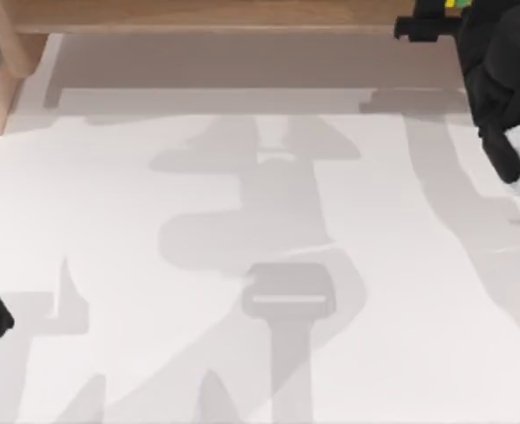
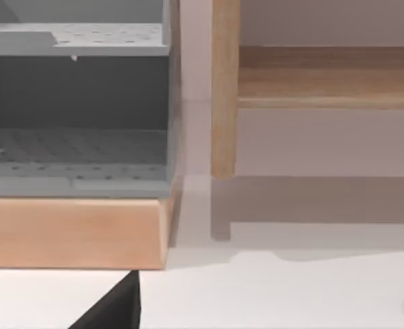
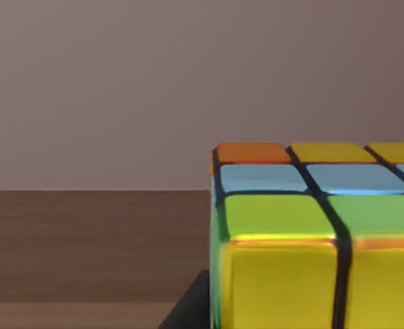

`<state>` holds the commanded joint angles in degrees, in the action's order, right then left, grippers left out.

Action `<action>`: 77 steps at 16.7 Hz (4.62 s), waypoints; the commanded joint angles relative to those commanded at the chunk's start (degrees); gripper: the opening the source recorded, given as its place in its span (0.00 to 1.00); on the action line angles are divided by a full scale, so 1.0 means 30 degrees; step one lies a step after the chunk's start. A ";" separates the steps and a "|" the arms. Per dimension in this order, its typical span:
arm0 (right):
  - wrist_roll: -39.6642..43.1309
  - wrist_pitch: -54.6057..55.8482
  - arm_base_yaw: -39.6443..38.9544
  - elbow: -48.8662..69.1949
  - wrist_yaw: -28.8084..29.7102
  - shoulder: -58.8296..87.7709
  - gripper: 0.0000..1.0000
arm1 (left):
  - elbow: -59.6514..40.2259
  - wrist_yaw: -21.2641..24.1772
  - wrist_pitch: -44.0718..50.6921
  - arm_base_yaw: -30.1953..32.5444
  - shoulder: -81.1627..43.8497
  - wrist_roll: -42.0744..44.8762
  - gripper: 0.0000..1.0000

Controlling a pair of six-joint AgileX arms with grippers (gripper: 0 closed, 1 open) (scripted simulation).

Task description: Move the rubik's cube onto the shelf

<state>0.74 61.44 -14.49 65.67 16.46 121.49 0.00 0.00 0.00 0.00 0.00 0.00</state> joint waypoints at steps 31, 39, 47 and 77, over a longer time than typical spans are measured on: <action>-0.0022 -0.1137 0.0356 0.2294 -0.0372 0.1137 1.00 | 0.0000 0.0000 0.0000 0.0000 0.0000 0.0000 1.00; 0.3627 0.0990 0.1082 -0.1267 -0.4514 -0.0245 1.00 | 0.0000 0.0000 0.0000 0.0000 0.0000 0.0000 1.00; 1.3458 0.5770 0.6249 -1.0012 -1.2341 -0.2825 1.00 | 0.0000 0.0000 0.0000 0.0000 0.0000 0.0000 1.00; 2.9408 0.9292 1.7984 -1.2093 -1.8003 -0.1140 1.00 | 0.0000 0.0000 0.0000 0.0000 0.0000 0.0000 1.00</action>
<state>88.97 89.32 39.47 29.40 -37.55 118.07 0.00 0.00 0.00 0.00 0.00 0.00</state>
